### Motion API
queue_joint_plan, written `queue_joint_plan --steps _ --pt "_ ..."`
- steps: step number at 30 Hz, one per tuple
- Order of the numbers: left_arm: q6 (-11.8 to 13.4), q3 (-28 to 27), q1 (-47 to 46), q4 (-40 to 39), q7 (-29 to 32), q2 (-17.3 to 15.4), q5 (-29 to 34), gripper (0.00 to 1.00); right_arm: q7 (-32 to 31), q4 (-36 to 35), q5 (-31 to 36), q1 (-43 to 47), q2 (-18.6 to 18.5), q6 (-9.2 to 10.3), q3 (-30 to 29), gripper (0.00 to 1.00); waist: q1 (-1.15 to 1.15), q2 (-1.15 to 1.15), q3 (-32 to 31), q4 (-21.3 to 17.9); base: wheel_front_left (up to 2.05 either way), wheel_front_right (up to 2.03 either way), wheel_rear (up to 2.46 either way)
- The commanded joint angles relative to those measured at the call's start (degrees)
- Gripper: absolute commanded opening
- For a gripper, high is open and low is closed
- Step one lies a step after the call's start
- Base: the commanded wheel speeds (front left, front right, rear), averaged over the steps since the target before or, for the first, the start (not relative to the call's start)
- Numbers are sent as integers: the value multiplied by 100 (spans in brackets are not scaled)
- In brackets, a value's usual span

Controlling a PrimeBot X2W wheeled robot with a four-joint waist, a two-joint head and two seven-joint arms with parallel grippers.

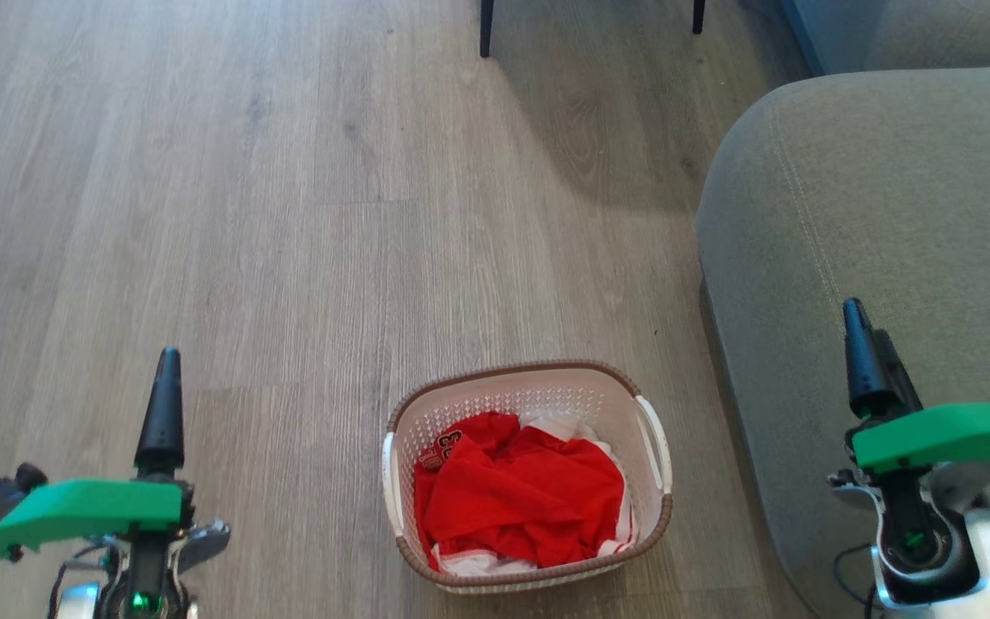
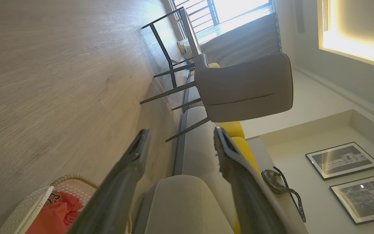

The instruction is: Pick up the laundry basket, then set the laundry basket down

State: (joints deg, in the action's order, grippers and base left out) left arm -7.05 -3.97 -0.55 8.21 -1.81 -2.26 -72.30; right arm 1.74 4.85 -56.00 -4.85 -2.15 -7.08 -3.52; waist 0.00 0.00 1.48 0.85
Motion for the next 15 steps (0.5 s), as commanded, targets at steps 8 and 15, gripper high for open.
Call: queue_joint_plan --steps 8,15 --pt "-19 5 -404 -632 -194 -46 940 100 199 -578 1075 -466 -294 -19 496 100 0 0 17 55 0 0 0" --pt "234 360 -458 -952 -312 -48 2097 100 317 -785 1743 -552 -379 -21 768 100 0 0 42 64 0 0 0"
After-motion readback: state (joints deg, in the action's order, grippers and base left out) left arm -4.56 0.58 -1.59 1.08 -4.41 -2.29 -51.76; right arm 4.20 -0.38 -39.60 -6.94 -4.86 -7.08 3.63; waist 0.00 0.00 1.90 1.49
